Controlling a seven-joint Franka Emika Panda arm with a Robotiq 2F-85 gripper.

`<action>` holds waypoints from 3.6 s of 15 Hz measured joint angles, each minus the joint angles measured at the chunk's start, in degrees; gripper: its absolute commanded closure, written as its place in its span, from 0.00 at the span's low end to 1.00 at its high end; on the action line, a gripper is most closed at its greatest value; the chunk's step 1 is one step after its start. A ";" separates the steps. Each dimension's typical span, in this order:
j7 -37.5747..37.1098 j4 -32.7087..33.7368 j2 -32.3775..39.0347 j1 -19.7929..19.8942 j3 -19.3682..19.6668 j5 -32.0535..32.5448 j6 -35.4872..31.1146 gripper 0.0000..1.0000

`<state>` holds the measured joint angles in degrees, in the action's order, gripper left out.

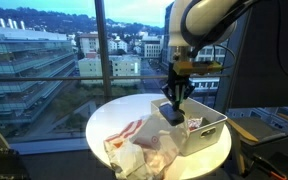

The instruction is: Remove the black bowl from the plastic bag, put it in the white basket, remove the duster and toy moose from the white basket and put them in the plastic bag

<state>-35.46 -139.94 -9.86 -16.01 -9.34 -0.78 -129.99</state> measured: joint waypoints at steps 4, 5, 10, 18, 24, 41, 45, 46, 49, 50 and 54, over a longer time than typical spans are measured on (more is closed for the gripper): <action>13.44 0.44 4.34 0.00 -0.52 -11.06 1.86 0.94; 15.83 1.01 6.23 0.01 -0.68 -12.60 2.95 0.94; 21.19 5.74 18.00 0.04 -1.82 -14.62 -0.06 0.94; 20.72 9.24 26.29 -0.15 -2.12 -10.40 -13.51 0.49; 19.83 8.55 22.30 -1.19 -2.63 -8.39 -13.22 0.04; 3.39 1.63 6.37 15.52 6.70 -5.40 -25.54 0.00; -12.71 1.51 11.51 20.18 9.26 12.21 -32.02 0.00; -16.86 1.88 13.07 20.70 10.18 16.87 -32.38 0.00; -26.83 4.42 18.41 20.66 12.22 27.66 -32.16 0.00; -28.98 5.55 20.47 20.31 12.46 29.62 -31.95 0.00; -31.56 10.50 29.63 17.79 12.80 29.62 -31.37 0.00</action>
<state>-67.02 -129.45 19.76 1.77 3.47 28.84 -161.36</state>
